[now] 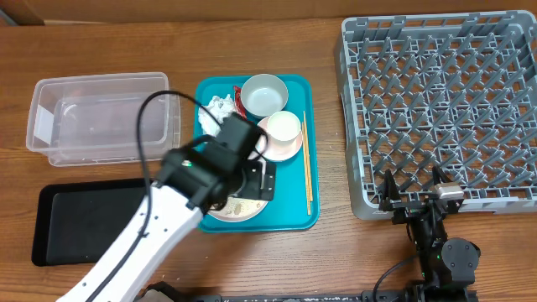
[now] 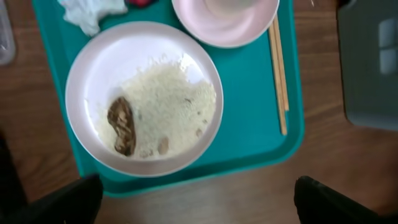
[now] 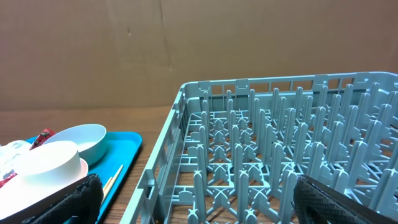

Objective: Sort waste into correct bins and load items into the dishwasher
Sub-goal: 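Move the left gripper over the teal tray to the white plate's rim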

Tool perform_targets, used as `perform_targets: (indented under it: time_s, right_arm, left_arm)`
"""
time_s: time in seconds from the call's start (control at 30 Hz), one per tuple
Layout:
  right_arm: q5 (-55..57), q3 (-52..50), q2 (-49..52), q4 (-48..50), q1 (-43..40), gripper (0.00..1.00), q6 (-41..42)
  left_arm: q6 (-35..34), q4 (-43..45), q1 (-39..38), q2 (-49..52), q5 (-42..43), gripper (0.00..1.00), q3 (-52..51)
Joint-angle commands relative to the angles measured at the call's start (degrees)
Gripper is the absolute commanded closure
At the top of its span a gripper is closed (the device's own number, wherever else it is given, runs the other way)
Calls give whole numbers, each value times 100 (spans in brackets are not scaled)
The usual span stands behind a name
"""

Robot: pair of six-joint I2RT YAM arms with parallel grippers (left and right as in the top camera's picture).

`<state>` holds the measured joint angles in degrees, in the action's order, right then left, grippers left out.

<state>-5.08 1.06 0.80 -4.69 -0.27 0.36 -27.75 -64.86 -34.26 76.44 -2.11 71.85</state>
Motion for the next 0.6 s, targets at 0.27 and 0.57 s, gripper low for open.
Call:
perform_targets:
  time_s: [0.27, 0.57]
  right_arm:
    - [35, -61, -63, 28, 37, 0, -17]
    - [35, -61, -63, 28, 37, 0, -17]
  left_arm:
    - [-396, 730, -398, 721, -380, 3, 138]
    - [-457, 778, -745, 1585, -592, 39, 138]
